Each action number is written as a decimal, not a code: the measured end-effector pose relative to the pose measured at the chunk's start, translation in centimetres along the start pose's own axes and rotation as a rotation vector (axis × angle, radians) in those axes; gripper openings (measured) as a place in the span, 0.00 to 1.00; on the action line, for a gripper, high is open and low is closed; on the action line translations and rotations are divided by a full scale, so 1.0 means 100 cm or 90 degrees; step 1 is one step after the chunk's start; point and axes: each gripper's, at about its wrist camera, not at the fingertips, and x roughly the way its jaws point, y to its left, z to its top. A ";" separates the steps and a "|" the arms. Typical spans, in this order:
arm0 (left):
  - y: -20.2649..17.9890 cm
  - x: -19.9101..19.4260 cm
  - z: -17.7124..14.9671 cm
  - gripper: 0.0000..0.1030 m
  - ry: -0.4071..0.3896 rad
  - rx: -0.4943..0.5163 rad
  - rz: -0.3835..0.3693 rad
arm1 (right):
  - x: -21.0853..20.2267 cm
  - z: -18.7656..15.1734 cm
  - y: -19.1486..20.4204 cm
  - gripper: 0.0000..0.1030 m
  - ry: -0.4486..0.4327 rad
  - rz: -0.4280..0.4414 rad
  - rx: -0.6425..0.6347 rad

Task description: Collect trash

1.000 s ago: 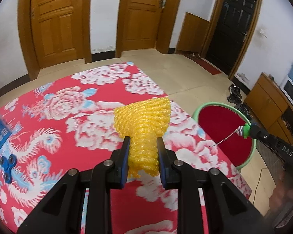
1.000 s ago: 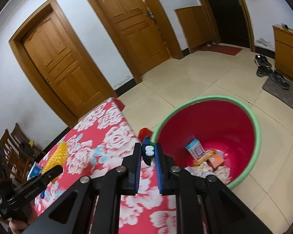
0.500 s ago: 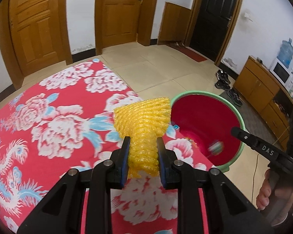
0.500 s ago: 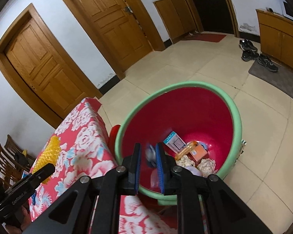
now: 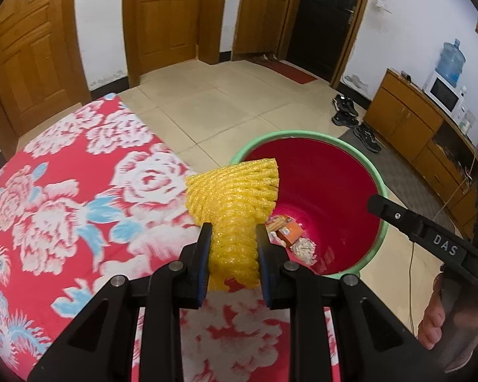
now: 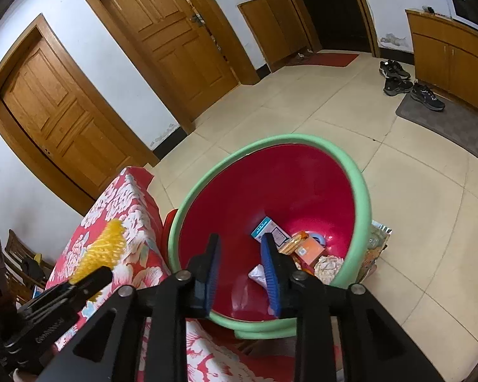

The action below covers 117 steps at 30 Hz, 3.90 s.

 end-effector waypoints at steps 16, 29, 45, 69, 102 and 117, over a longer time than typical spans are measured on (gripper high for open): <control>-0.032 0.038 0.010 0.48 0.023 0.028 -0.031 | 0.000 0.006 -0.025 0.47 -0.004 -0.017 0.034; -0.033 0.028 0.020 0.64 -0.015 0.024 -0.047 | -0.007 0.007 -0.025 0.61 -0.014 -0.019 0.042; 0.020 -0.027 0.001 0.64 -0.053 -0.075 0.031 | -0.021 -0.003 0.022 0.82 -0.016 0.016 -0.022; 0.098 -0.129 -0.058 0.64 -0.112 -0.204 0.212 | -0.063 -0.056 0.124 0.91 -0.026 0.086 -0.167; 0.114 -0.168 -0.081 0.64 -0.136 -0.250 0.266 | -0.085 -0.073 0.150 0.91 -0.039 0.124 -0.211; 0.114 -0.170 -0.081 0.64 -0.136 -0.250 0.266 | -0.085 -0.074 0.150 0.91 -0.039 0.124 -0.211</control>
